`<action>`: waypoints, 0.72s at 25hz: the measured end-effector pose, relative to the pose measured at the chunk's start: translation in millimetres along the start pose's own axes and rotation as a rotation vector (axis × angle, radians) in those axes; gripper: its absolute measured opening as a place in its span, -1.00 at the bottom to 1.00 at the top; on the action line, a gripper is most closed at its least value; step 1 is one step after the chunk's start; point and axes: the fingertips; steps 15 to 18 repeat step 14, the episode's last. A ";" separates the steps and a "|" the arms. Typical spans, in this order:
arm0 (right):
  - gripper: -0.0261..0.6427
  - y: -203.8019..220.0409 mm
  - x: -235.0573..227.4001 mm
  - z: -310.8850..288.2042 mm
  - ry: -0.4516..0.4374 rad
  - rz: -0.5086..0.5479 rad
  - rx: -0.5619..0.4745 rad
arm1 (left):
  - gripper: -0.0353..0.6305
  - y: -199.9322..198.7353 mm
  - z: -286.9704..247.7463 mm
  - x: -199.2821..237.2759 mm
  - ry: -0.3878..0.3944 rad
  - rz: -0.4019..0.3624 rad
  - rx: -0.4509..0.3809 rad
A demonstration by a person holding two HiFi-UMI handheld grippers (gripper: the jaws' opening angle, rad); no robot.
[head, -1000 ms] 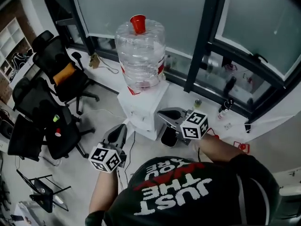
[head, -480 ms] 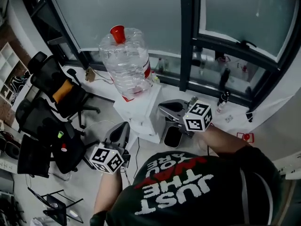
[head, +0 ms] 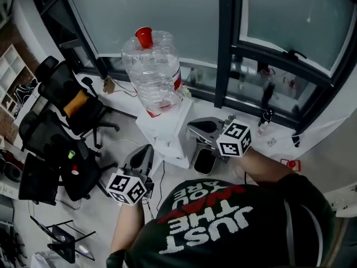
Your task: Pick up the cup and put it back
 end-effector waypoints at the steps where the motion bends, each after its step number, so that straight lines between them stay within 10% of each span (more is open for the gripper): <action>1: -0.83 1.0 1.1 -0.1 -0.004 -0.001 0.002 | -0.87 0.8 1.7 -0.3 -0.002 0.002 0.000; 18: -0.83 13.7 13.8 -1.0 -0.036 0.002 0.025 | -0.87 14.2 15.9 -9.3 -0.016 0.038 0.007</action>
Point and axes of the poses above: the fingertips, and each gripper's own axes: z backward along the fingers, x to its left, y out of its underside, and after that the axes turned 13 degrees about -z, right-handed
